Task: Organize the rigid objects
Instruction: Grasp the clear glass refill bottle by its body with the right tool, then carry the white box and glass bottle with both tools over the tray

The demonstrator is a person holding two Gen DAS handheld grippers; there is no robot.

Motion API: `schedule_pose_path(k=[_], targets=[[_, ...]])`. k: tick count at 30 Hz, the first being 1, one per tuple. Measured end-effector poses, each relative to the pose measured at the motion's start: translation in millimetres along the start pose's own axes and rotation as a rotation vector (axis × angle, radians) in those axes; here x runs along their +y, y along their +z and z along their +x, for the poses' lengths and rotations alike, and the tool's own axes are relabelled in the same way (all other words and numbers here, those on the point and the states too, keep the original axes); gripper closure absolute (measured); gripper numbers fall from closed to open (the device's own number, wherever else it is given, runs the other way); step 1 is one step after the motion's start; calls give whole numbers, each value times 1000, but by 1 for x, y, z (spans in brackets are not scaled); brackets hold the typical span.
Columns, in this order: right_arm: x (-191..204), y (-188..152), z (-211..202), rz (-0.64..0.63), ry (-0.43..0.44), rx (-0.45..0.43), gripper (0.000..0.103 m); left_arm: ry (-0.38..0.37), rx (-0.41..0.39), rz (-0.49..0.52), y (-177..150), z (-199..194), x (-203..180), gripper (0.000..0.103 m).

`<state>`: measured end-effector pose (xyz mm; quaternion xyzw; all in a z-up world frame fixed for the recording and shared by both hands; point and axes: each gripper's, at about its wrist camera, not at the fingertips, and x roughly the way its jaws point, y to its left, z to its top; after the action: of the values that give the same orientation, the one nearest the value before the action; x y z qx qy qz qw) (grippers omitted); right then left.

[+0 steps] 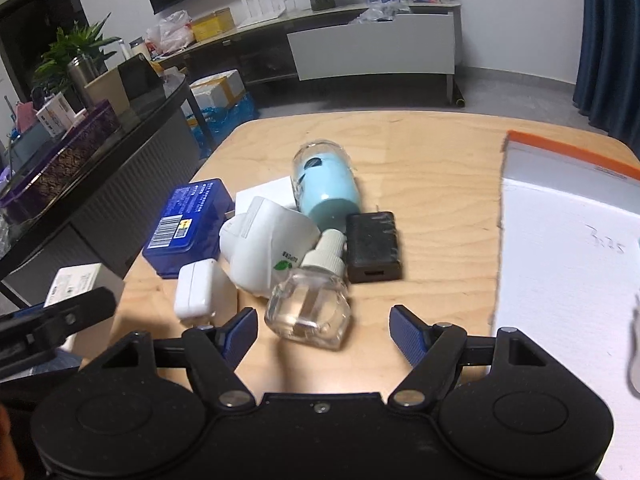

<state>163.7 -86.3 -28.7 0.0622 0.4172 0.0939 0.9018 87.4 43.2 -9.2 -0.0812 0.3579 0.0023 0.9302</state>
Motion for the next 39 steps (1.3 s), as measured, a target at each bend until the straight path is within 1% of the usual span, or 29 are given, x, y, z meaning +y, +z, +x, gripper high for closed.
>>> schedule_pose_path(k=[1,3,5,8,10,13,15,18,22,26,29,34,39], targets=[[2,0,4,-8,-3,5,18,-2,0,2,0,1,-1,23],[5,1,11,-27,-17,4,26,-8,3,0,0,3,-1,23],[9,2,16,-53,-35,-11,27,-16,5,3,0,5,-2,23],[15,0,16,-94,-79,-31,43,-26,11,8,2,9,-2,23],[12,-4,13,-89,-74,-41,43,-37,21,15,4,12,-3,23],[8,-12,6,-78,-95,-46,43,-46,24,36,4,14,-6,23],[5,-12,-2,-64,-93,-47,43,-53,25,36,2,14,-7,23],[-1,-15,-20,-32,-88,-93,43,-49,26,42,-2,11,-11,23],[-6,-21,-52,-32,-104,-144,43,-76,18,50,-1,1,-24,23],[-21,-25,-89,-16,-128,-194,43,-118,-10,64,1,-16,-46,23],[-39,-32,-116,14,-160,-228,43,-164,-19,92,0,-27,-67,23],[-70,-48,-158,75,-226,-269,43,-238,-7,135,-6,-37,-105,23],[-95,-59,-188,111,-295,-299,43,-307,14,183,-15,-39,-141,23]])
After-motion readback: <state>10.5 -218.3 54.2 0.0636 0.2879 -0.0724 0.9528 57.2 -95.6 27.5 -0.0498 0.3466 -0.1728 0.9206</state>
